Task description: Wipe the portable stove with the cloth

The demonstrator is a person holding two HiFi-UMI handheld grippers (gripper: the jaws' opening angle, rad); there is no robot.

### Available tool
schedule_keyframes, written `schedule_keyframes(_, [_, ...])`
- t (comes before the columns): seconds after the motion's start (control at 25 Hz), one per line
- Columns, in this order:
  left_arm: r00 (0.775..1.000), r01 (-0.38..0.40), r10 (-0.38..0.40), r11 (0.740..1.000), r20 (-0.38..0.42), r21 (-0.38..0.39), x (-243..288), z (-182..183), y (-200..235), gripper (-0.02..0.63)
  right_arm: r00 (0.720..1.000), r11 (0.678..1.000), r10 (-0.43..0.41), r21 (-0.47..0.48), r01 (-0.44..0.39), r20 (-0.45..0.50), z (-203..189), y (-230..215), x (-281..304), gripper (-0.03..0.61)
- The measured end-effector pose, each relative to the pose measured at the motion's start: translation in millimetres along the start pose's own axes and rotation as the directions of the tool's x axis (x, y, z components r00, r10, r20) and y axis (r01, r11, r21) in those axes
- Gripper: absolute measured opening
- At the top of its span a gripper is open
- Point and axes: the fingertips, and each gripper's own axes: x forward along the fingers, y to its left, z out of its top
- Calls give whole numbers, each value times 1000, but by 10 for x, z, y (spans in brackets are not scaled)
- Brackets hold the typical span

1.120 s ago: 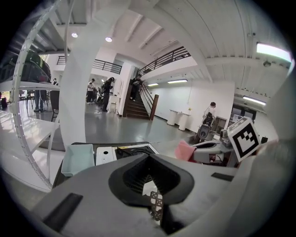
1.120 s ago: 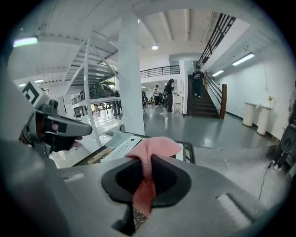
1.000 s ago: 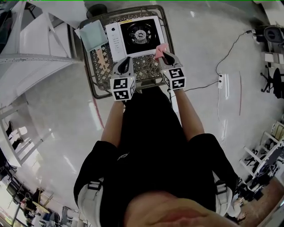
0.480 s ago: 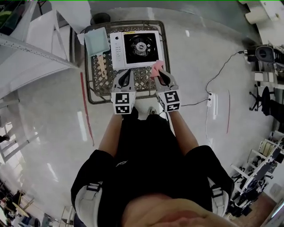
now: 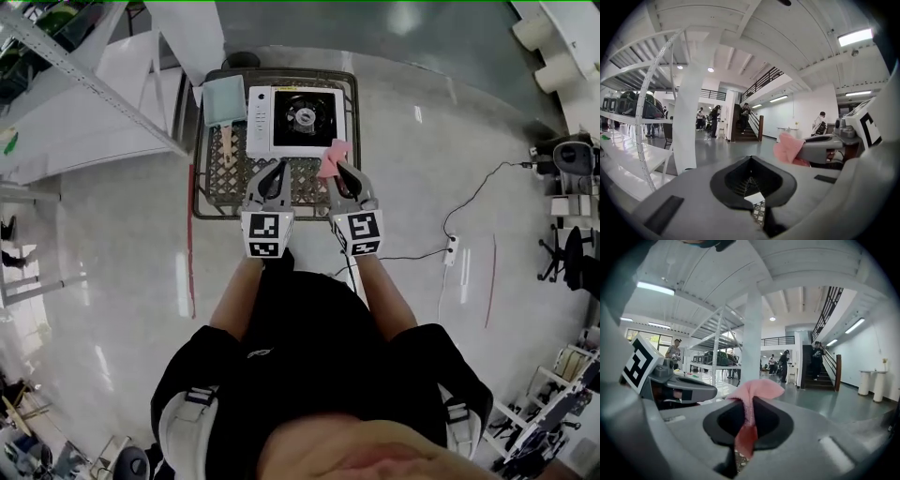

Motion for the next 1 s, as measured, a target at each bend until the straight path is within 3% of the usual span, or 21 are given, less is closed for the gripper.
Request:
schedule_keyframes(0.16, [998, -38, 38, 999, 48, -12, -221, 94, -384, 0, 997, 999, 32, 3, -32, 68, 148, -12, -383, 32])
schedule_keyframes(0.36, [998, -63, 63, 998, 29, -5, -521, 21, -873, 0, 993, 999, 45, -6, -44, 106, 214, -28, -952, 32])
schedule_keyframes(0.52, [995, -80, 81, 997, 58, -11, -744, 132, -1164, 0, 991, 999, 50, -14, -48, 122, 210, -21, -1337, 32])
schedule_keyframes(1.0, [989, -57, 56, 998, 137, 3, -707, 526, -1252, 0, 984, 1000, -1, 3, 1, 180, 496, -267, -1511, 29])
